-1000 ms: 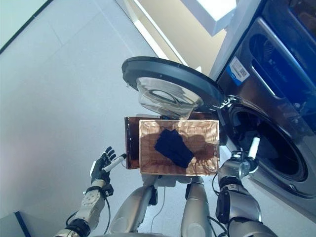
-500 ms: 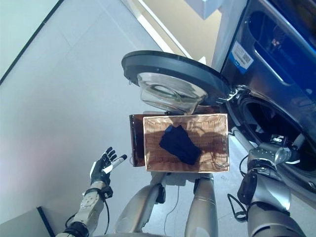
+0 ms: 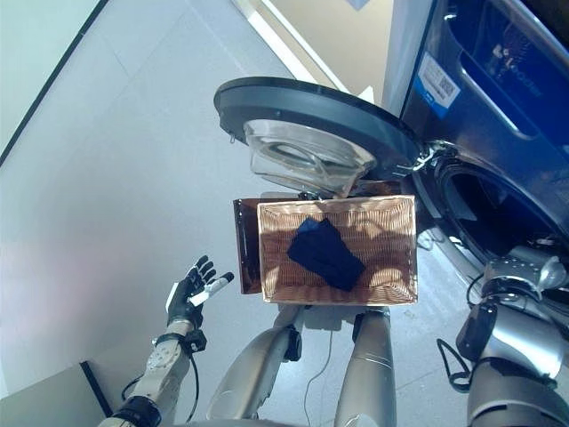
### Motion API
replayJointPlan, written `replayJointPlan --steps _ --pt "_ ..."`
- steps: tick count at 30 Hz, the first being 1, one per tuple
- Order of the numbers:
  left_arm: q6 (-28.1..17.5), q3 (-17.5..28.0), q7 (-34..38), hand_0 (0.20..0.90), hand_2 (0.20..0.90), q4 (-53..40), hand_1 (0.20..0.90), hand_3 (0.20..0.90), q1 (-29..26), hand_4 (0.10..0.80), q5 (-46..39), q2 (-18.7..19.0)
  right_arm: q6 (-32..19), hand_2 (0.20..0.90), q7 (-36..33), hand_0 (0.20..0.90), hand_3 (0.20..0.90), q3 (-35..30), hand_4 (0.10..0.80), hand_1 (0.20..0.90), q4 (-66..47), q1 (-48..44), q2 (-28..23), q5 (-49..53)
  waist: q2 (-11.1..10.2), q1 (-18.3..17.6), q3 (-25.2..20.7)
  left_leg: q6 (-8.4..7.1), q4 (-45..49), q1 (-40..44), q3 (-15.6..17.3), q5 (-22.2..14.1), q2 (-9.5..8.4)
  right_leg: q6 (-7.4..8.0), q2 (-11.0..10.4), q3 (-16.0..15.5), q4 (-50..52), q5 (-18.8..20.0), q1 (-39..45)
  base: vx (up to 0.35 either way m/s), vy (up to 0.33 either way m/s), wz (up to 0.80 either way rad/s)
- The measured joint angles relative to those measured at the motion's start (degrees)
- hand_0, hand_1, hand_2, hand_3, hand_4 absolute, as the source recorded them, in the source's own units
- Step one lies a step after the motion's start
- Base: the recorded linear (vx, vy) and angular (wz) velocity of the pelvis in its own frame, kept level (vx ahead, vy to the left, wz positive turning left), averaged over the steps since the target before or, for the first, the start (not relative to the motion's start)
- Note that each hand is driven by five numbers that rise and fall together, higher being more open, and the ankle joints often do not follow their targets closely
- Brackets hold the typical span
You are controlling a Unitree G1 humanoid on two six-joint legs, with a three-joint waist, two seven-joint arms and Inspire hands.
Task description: Pick up the clothes and place them into the washing machine
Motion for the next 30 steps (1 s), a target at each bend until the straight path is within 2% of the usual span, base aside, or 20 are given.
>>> replayJointPlan --steps 8,13,23,30 --pt "0.00 0.00 -1.04 0.900 0.900 -1.20 0.900 0.900 0.08 0.800 -0.44 0.27 2.65 0.200 -0.52 0.200 0.200 5.16 0.300 0.200 1.29 -2.59 -0.70 -4.67 0.17 -0.23 0.03 -0.07 0.06 -0.20 0.81 0.25 -0.23 -0.01 0.04 1.23 1.28 0.01 -1.35 -0.025 -0.015 -0.02" --pt "0.00 -0.01 -2.08 0.900 0.900 -1.69 0.900 0.900 0.11 0.800 -1.33 0.27 5.56 0.200 -0.17 0.200 0.200 11.60 0.300 0.200 1.63 -5.44 -1.44 -9.94 0.65 -1.44 0.89 -0.30 -0.01 -0.81 0.94 0.51 -0.33 -0.13 0.20 1.39 1.60 0.02 -2.34 -0.033 -0.027 0.01" --pt "0.00 0.00 -2.12 0.900 0.900 -1.94 0.900 0.900 0.11 0.800 -2.11 0.27 7.48 0.200 -0.12 0.200 0.200 14.48 0.300 0.200 3.10 -7.12 -1.67 -12.83 0.59 -1.59 1.27 -0.36 -0.01 -0.91 0.73 0.60 -0.15 -0.23 0.39 1.19 1.83 0.01 -2.31 -0.009 -0.008 0.04" --pt "0.01 0.02 -2.42 0.900 0.900 -2.03 0.900 0.900 0.16 0.800 -2.11 0.27 11.26 0.200 0.18 0.200 0.200 22.57 0.300 0.200 3.98 -7.87 -2.62 -21.63 0.53 -1.78 1.32 -0.37 0.02 -0.85 0.69 0.68 -0.08 -0.27 0.46 1.11 1.82 0.05 -2.21 0.001 0.003 0.00"
